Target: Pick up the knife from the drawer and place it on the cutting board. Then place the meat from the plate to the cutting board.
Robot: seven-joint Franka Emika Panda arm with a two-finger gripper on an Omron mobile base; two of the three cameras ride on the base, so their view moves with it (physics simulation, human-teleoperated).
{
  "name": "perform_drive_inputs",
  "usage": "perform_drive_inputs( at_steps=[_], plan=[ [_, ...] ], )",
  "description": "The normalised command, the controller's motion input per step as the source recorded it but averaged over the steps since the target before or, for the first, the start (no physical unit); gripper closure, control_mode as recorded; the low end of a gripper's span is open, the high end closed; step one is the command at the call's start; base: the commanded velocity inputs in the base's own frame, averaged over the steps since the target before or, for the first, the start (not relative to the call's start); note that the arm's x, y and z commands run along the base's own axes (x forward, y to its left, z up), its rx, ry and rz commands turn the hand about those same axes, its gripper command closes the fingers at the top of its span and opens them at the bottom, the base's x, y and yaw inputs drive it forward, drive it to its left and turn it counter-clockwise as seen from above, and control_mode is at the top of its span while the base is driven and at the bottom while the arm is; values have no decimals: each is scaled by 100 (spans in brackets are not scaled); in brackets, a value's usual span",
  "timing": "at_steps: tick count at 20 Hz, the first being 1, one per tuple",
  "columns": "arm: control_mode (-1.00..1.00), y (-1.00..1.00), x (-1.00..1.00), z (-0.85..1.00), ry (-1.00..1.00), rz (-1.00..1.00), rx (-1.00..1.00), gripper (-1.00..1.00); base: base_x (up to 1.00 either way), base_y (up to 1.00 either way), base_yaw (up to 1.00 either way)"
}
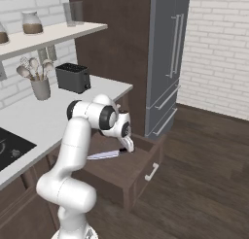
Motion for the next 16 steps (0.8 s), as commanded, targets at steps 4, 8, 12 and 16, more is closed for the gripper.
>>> perform_drive_inputs(
  at_steps=[4,8,12,16],
  plan=[
    [-100,-5,-3,-75,9,0,-12,-100,0,0,0],
    [-100,-14,-47,-91,4,1,-12,-100,0,0,0],
    [-100,-9,-12,-11,0,0,1,-100,0,0,0],
    [-100,0,0,-7,-1,0,0,100,0,0,0]
  ],
)
